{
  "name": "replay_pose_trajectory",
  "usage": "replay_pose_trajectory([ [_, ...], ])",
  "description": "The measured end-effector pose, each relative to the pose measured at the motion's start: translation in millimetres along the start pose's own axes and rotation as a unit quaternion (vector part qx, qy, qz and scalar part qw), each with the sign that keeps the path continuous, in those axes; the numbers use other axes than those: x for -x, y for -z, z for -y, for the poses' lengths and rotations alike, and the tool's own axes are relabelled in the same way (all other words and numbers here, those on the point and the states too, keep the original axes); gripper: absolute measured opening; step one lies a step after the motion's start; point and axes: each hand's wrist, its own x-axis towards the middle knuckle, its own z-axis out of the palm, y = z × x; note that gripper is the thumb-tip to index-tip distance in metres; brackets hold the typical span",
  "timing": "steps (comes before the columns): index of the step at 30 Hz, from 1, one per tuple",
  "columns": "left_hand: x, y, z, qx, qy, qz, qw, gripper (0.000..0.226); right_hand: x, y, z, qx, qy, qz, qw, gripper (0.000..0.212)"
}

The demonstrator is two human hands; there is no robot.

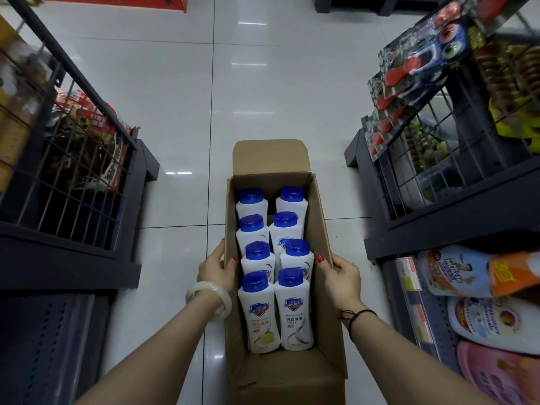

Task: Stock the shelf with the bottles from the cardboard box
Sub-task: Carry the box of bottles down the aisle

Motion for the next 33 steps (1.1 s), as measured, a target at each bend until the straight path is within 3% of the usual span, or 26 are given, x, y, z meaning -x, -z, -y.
replay_pose_trajectory([
  [15, 57, 41, -25, -0.017, -0.015, 0.009, 1.000, 0.043, 55, 24, 19, -0.050, -0.083, -0.022, 0.995, 0.025],
  [26, 142, 121, -127, -0.036, -0.045, 0.004, 0.998, 0.041, 125, 89, 142, -0.033, -0.036, 0.002, 0.999, 0.008],
  [33, 184, 172, -226, -0.042, -0.065, -0.012, 0.997, 0.042, 146, 132, 247, -0.038, -0.010, 0.008, 0.999, 0.018],
])
